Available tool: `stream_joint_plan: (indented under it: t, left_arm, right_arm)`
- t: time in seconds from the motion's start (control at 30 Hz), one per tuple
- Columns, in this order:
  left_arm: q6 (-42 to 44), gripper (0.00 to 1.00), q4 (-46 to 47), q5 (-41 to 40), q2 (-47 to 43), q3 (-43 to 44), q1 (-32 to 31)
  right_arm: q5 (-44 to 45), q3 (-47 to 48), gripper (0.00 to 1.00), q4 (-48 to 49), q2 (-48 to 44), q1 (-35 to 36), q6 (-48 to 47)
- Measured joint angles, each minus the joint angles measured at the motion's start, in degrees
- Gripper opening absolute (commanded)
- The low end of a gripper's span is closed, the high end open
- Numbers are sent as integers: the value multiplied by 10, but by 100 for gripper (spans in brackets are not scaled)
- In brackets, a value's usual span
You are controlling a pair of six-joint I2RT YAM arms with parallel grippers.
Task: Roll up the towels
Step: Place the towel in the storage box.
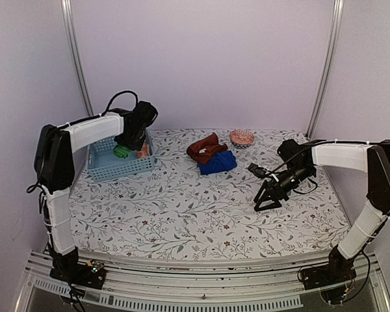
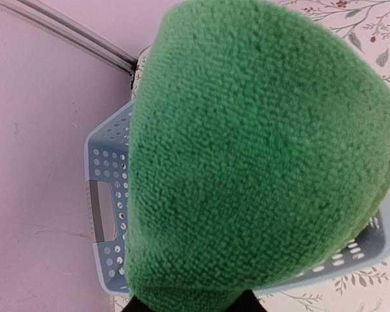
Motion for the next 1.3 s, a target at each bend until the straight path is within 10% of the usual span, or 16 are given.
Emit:
stream_joint_plan:
  t: [1.3]
  left_arm:
    - [-297,0,-192,130,270,278,116]
  right_arm:
    - [13,-3,80,-1,7,13,-7]
